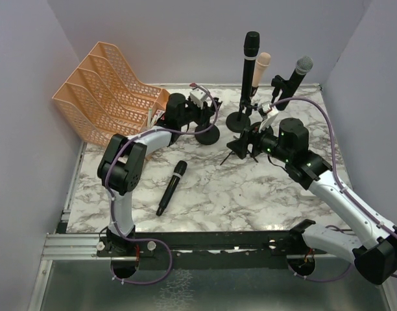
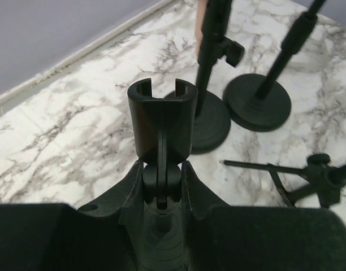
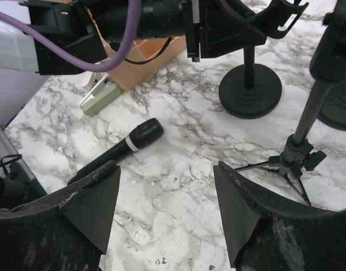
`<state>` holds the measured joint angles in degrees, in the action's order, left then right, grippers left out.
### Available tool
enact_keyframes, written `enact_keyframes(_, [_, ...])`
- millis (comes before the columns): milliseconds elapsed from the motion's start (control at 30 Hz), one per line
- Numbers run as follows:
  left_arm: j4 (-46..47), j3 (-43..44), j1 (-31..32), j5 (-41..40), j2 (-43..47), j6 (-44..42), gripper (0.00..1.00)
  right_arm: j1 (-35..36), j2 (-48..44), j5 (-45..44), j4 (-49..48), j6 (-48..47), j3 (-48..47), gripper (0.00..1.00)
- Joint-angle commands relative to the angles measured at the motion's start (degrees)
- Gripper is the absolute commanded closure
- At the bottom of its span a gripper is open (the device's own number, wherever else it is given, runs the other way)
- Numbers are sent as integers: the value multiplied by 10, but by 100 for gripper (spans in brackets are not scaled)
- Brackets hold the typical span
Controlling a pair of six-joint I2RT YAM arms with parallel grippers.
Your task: Attach the microphones to the stand
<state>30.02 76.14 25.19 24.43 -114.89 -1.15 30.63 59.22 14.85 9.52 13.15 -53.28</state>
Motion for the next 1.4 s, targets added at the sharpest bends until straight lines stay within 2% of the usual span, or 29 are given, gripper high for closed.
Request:
enact_keyframes(0, [-22,-60,-4,92,84,1,100,-1,-15,51,17,27,0,29])
enact_keyframes(300, [-22,-233,13,141,221,-18,100,2,-38,95,-1,60,30,29])
enact_keyframes(633, [-22,-342,78,111,322,-2,100,6,-43,121,-30,68,46,31])
enact_keyframes(667, [-23,-348,84,93,328,6,94,6,-42,119,-31,70,46,31])
enact_keyframes(700, [-24,-353,87,75,333,26,77,6,-41,116,-30,72,45,31])
enact_keyframes(733, [-24,-358,88,61,339,44,64,6,-40,113,-27,74,42,32])
enact_keyframes(833, [-26,-376,89,13,363,81,51,6,-41,111,-14,74,35,32])
enact_keyframes(900, [-37,-384,90,-27,389,117,47,6,-44,109,-8,70,32,32])
enact_keyframes(1067, [-134,-393,90,-96,503,188,39,6,-54,103,3,67,26,32])
enact_keyframes(1233, [-334,-389,90,-279,604,230,35,6,-61,96,-13,79,35,32])
enact_keyframes(1367, [-470,-380,90,-358,630,290,35,6,-56,82,-16,88,35,32])
